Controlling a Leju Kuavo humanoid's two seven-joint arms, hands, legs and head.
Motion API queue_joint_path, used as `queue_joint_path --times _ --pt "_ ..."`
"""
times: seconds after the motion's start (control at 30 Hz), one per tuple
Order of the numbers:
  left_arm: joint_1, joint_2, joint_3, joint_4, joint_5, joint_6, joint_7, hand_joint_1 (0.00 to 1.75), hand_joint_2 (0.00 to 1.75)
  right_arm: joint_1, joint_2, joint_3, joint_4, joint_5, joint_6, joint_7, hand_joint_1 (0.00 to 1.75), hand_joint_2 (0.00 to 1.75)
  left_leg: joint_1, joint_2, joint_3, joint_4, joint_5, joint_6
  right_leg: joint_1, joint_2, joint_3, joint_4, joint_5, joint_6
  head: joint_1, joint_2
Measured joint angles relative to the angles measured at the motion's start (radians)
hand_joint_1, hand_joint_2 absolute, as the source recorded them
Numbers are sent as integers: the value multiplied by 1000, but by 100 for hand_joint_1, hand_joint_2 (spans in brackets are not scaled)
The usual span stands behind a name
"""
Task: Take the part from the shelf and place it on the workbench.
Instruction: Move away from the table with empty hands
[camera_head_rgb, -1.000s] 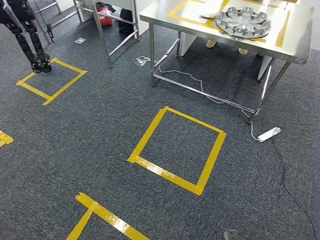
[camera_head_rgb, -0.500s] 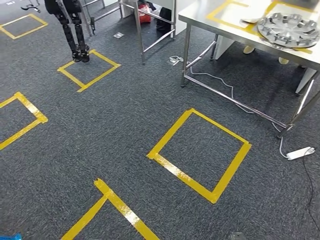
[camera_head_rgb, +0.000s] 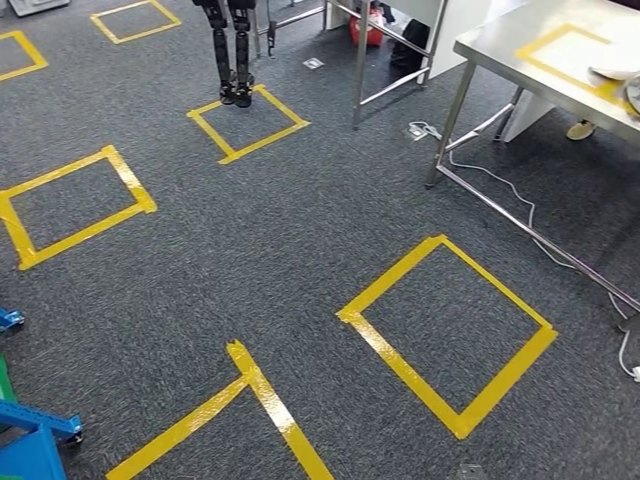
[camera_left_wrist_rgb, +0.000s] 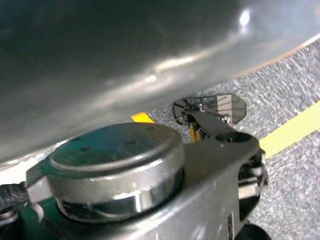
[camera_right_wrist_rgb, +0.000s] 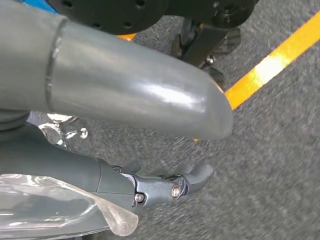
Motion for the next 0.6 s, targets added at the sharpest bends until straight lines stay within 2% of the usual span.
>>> queue_joint_path --times 0.03,0.07,0.1,0.13,0.2,0.23,0.27,0.33,0.37,0.4,0.43,0.47,0.5,0.53,0.57,0.6 --pt "0 -1 0 0 0 0 0 0 0 0 -1 0 0 0 -2 0 0 0 -1 -15 1 0 0 0 3 27 25 -73 44 -10 0 0" --pt "-1 -2 0 0 1 0 0 0 0 0 -1 0 0 -1 -5 0 0 0 -2 -29 1 1 0 -1 4 56 49 -137 76 -20 -2 0" --pt "-2 -4 0 0 2 0 -1 0 0 0 -2 0 1 -1 -9 0 0 0 -1 -42 -3 2 1 -2 5 81 68 -182 92 -26 -1 0" --pt "-3 -5 0 0 2 0 -1 0 0 0 -2 1 1 -1 -13 0 0 0 1 -55 -8 3 3 -6 5 97 78 -204 95 -29 -1 0" --pt "-1 -6 0 0 3 -1 -1 0 0 -2 -2 1 1 -1 -18 0 0 0 5 -79 -16 2 8 -18 5 79 91 -218 95 -30 2 0" --pt "1 -5 0 0 3 -1 -1 0 0 -3 -2 1 1 -2 -19 -1 0 0 4 -69 -19 8 5 -24 4 64 96 -227 98 -31 1 0" --pt "2 -5 0 0 3 -1 -2 0 0 -3 -1 2 1 -2 -20 -2 0 0 3 -43 -28 28 -9 -30 2 49 103 -235 102 -33 0 0" --pt "0 -4 0 0 3 -1 -2 0 0 -1 -1 3 1 -2 -20 -3 0 0 1 30 -73 125 -67 -41 0 13 113 -246 103 -36 -3 0" --pt "-2 -4 0 0 3 -1 -3 0 0 1 -1 3 1 -2 -20 -2 0 0 5 51 -106 193 -100 -47 1 -6 116 -246 100 -37 -4 0" --pt "-3 -3 0 0 3 -1 -3 0 0 3 -1 3 2 -2 -20 -2 0 0 10 60 -133 251 -122 -53 0 -25 118 -245 97 -37 -4 0" --pt "-2 -3 0 0 3 -1 -3 0 0 4 -1 3 2 -1 -20 -2 0 0 16 65 -147 280 -125 -59 0 -43 120 -245 94 -35 -5 0" --pt "-1 -2 0 0 3 -1 -3 0 0 3 0 3 2 -1 -20 -2 0 0 21 69 -140 271 -109 -65 -2 -59 124 -245 91 -32 -5 0" --pt "1 -2 0 0 3 -1 -3 0 0 2 0 4 2 -1 -20 -2 0 0 26 77 -114 222 -77 -70 -3 -73 128 -244 87 -27 -5 0" --pt "1 -1 0 0 3 -1 -3 0 0 1 1 4 2 -1 -21 -2 0 0 29 95 -75 151 -42 -74 -5 -86 134 -242 82 -22 -5 0" --pt "0 -1 0 0 4 -1 -3 0 0 0 1 5 2 -1 -22 -2 0 0 28 116 -39 86 -18 -75 -5 -98 135 -238 75 -13 -6 0" --pt "-1 -1 0 0 4 -1 -3 0 0 -1 1 6 2 0 -25 -2 0 0 26 130 -14 39 -5 -69 -4 -108 137 -235 68 -5 -6 0"
